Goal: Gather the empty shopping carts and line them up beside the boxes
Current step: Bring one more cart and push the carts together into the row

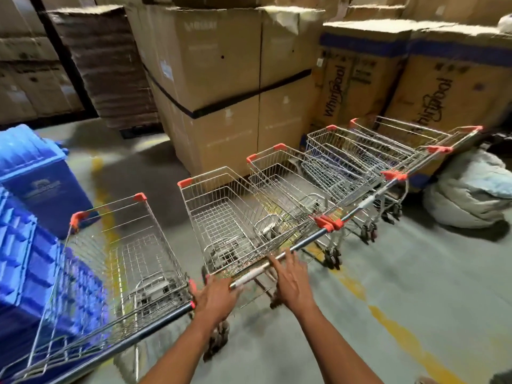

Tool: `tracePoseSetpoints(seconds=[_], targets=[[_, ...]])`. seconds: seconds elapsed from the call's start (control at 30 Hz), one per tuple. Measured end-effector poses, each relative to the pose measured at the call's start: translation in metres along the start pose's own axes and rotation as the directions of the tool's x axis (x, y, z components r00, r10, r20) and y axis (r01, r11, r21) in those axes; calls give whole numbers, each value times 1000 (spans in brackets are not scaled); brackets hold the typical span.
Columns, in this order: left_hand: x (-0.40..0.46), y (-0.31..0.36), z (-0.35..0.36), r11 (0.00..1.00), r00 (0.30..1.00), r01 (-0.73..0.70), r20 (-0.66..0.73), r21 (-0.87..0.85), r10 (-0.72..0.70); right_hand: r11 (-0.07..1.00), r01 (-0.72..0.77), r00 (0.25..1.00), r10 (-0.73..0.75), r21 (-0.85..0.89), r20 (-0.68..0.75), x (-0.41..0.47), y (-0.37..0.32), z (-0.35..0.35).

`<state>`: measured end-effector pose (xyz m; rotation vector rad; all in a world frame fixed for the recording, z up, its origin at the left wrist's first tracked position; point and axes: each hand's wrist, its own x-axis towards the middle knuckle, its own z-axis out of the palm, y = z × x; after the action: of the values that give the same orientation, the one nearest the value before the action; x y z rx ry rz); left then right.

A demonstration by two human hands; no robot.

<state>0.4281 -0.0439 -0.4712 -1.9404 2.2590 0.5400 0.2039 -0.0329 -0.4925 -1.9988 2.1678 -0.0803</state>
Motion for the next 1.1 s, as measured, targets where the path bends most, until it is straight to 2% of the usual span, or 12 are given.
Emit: tracePoseSetpoints(seconds=[0.1, 0.27, 0.33, 0.43, 0.5, 0.57, 0.63, 0.73, 0.83, 0.9, 0.97, 1.1], targets=[[15, -1, 21, 994, 997, 67, -31, 83, -65, 992, 127, 991, -127, 1, 30, 16, 40, -4], [15, -3, 29, 987, 992, 55, -117, 154, -37, 966, 249, 968, -250, 68, 8, 35, 69, -20], [15, 1, 24, 985, 994, 73, -96, 154, -59, 965, 250, 968, -249, 83, -22, 45, 82, -25], [14, 4, 21, 979, 988, 125, -111, 162, -108, 984, 146, 988, -141, 100, -57, 71, 113, -27], [15, 3, 22, 977, 987, 121, -122, 175, -100, 994, 111, 987, -113, -18, -118, 90, 140, -30], [18, 0, 31, 977, 983, 128, -153, 172, -102, 993, 105, 981, -111, -46, -161, 107, 168, -34], [21, -6, 37, 976, 978, 139, -177, 167, -109, 978, 160, 977, -176, -134, -118, 121, 183, -36], [29, -15, 48, 983, 984, 136, -136, 127, -118, 980, 168, 985, -171, -107, -17, 142, 192, -33], [36, -13, 46, 988, 971, 128, -213, 92, -106, 978, 156, 988, -152, -138, 38, 160, 201, -31], [35, 0, 33, 987, 959, 117, -271, 112, -83, 952, 244, 970, -240, -184, 48, 168, 205, -38], [36, 17, 19, 981, 937, 104, -346, 163, -42, 937, 318, 948, -316, -147, 34, 177, 210, -46], [36, 34, 4, 989, 948, 122, -305, 86, -90, 894, 390, 921, -376, -221, 105, 196, 218, -42]])
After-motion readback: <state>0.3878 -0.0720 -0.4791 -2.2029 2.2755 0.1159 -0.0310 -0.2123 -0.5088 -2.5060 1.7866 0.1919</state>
